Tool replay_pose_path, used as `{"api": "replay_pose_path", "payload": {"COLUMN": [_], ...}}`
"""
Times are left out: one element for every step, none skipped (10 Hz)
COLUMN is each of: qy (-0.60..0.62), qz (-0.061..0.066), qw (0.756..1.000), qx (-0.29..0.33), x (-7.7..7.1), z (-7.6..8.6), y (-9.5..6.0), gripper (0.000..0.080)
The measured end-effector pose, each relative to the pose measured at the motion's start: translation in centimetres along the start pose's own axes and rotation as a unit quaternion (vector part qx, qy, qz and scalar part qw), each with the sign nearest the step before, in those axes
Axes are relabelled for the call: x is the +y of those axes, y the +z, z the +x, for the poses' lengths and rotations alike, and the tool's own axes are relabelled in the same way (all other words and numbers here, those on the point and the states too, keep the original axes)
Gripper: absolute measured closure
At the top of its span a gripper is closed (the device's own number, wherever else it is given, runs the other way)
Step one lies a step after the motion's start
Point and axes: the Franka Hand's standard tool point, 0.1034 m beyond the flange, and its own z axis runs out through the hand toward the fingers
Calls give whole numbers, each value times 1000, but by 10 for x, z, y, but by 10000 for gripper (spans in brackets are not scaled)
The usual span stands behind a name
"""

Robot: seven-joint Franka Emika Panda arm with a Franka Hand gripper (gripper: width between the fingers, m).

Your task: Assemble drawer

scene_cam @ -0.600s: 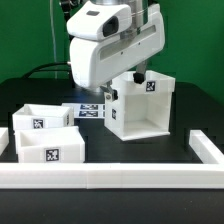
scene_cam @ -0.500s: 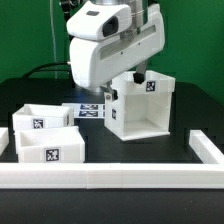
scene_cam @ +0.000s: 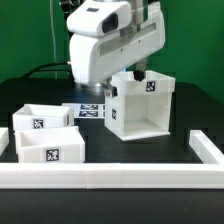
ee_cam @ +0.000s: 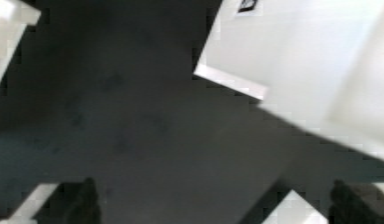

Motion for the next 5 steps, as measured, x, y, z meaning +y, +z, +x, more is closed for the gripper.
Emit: {"api": "replay_pose_path", "payload": {"qy": [4,-2,-12,-12,-14], "qz": [-13,-36,-60,-74,-76], "qw": [1000,999,998,996,996], "qx": [5,19,32,40,39], "x": [-13,-26,-42,-57,-68], "z": [-8,-13,-19,-21,-21], "y": [-8,-13,-16,-16,-13], "gripper": [150,150,150,150,150]}}
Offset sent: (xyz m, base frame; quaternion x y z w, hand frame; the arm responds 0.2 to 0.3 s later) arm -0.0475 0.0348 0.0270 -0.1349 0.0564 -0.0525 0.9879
